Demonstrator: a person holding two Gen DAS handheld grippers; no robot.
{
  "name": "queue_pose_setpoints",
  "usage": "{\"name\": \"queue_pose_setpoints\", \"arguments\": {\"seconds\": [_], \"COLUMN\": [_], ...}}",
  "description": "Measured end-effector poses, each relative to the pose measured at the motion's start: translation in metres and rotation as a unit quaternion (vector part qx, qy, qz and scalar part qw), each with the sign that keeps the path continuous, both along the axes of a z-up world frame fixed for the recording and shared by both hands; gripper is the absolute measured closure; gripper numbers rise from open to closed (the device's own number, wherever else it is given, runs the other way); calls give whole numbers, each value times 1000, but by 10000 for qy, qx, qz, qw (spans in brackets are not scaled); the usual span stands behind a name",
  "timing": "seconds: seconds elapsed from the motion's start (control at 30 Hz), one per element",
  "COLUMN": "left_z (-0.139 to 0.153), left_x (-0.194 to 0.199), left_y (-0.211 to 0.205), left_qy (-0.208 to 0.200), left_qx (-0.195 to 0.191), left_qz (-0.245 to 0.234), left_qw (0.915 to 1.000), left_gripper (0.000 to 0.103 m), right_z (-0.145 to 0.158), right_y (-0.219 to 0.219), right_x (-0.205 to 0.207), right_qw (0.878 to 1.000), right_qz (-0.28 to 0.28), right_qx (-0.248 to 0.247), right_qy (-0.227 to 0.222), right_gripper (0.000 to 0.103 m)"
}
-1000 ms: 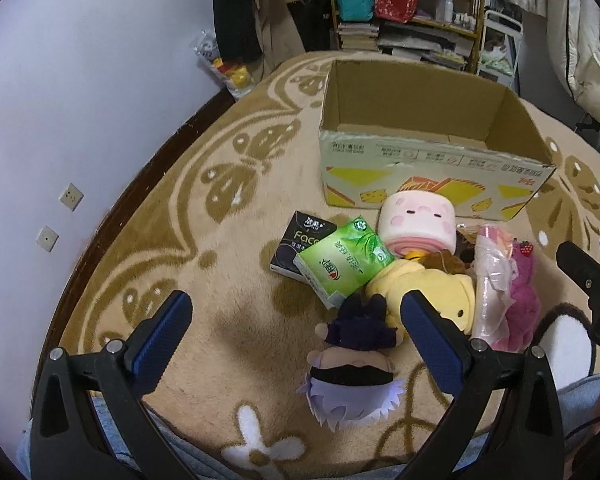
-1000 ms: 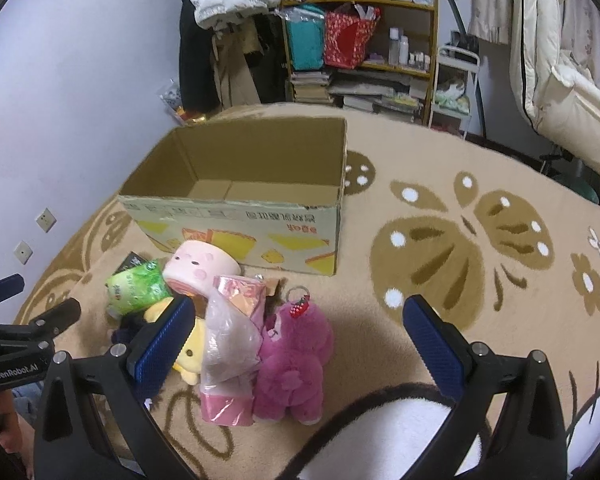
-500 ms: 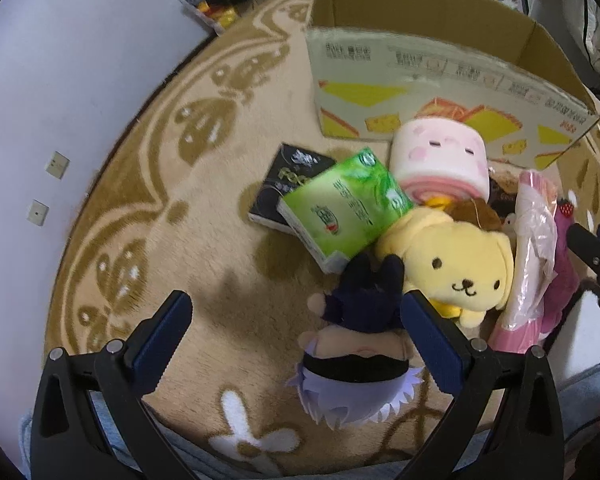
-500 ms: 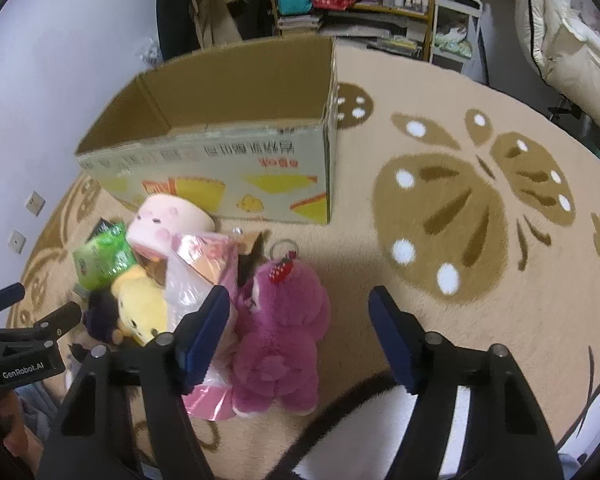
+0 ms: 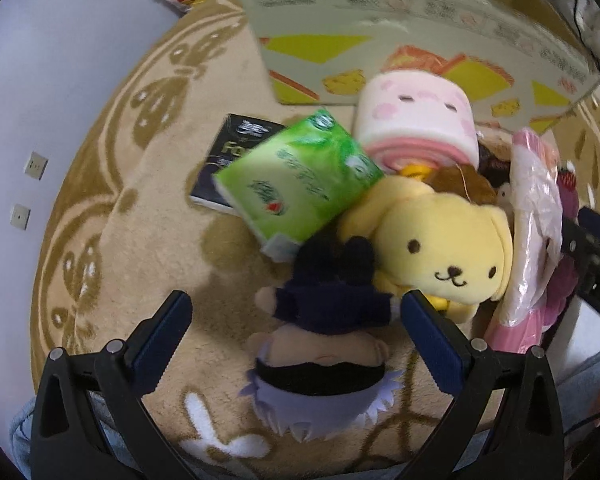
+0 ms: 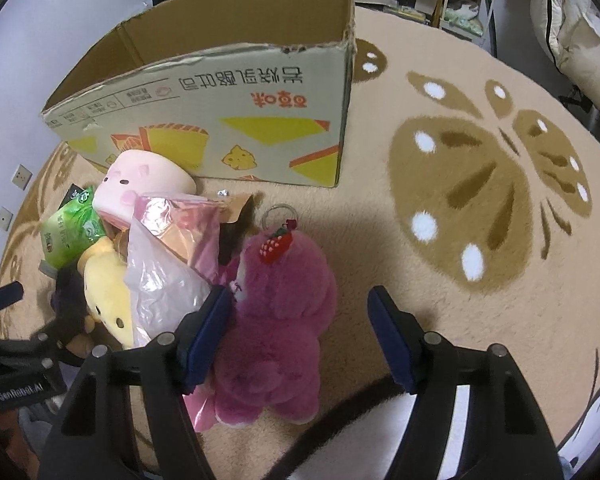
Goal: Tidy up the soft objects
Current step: 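Lower the left tool onto the navy plush doll while the right tool descends to the pink bear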
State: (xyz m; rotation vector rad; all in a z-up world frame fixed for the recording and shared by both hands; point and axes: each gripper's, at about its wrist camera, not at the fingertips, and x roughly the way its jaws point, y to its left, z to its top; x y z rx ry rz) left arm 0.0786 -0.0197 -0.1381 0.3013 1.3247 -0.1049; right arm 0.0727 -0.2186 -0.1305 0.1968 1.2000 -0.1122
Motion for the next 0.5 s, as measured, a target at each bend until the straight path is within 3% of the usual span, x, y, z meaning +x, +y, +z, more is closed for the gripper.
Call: {"name": "queue_pose_setpoints", "arguments": {"seconds": [0.5], "left_z": [-27], "left_x": [6], "left_y": [-5], "left_qy": [344], "left_qx": [94], "left_qz": [54], "left_qw": [9994], "left_gripper": [0], "right_z": [-17], "right_y": [-9], "right_x": [12], "right_qw": [9996], "right_qz": [16], "right_qx": [242], "right_qy": [121], "right_gripper": [28]}}
